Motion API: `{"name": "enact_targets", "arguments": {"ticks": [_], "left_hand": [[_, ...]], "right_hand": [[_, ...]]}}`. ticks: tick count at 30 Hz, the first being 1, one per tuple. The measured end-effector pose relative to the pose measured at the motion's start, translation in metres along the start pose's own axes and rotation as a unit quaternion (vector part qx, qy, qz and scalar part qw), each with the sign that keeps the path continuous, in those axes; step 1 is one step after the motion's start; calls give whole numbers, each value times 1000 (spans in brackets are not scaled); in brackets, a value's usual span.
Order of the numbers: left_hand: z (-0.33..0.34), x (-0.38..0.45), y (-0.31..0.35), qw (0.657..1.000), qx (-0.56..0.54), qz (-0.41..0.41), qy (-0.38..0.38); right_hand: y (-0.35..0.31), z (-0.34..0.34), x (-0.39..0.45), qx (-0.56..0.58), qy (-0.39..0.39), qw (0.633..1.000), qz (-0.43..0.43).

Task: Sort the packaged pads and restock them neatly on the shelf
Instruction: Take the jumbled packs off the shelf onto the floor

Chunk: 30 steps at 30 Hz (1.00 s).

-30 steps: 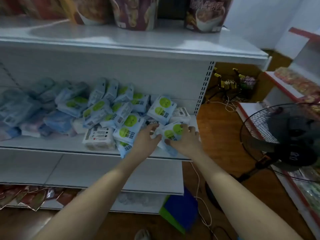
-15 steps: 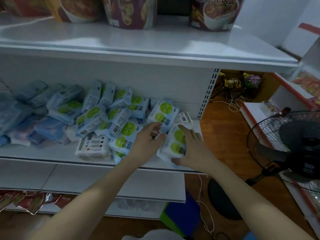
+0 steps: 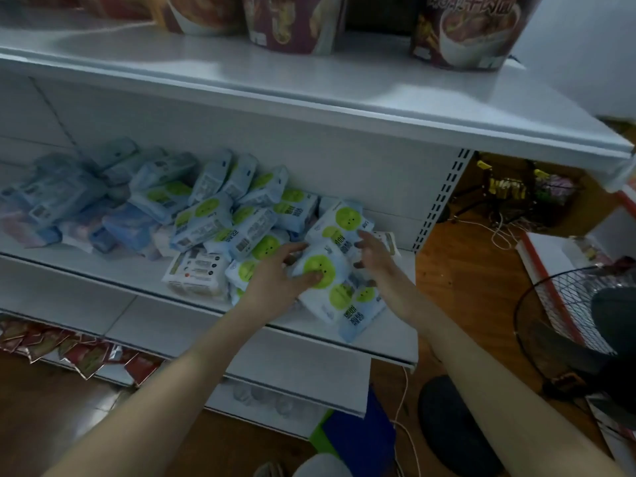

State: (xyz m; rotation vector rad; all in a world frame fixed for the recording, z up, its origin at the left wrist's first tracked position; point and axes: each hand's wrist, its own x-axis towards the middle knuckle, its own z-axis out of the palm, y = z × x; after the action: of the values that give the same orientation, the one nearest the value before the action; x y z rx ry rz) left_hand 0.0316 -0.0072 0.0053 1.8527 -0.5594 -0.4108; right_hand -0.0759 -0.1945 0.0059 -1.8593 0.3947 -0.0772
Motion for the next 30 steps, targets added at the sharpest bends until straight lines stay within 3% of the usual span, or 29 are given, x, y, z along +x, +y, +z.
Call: {"name": "enact_targets", "arguments": {"ticks": [3,10,14,19,26,30], "left_hand": [[-13,2,2,999,-8,-13,34],[-31,0,2,995,-49,-37,73],[-35,-2,0,994,-66,-30,84],[-45,-4,6,989,-127,15,77],[-36,-8,6,997,-17,58,50],[-22,-15,14,998,-16,53,41]], "right_hand": [[-2,4,27,39,167,983,67],[2,29,80,154,199,948,197],[1,38,86,195,243,933,178],[-13,20,61,239,265,929,95],[-14,-29,3,321,72,944,2],[-15,-27,-8,236,-4,972,-8]]}}
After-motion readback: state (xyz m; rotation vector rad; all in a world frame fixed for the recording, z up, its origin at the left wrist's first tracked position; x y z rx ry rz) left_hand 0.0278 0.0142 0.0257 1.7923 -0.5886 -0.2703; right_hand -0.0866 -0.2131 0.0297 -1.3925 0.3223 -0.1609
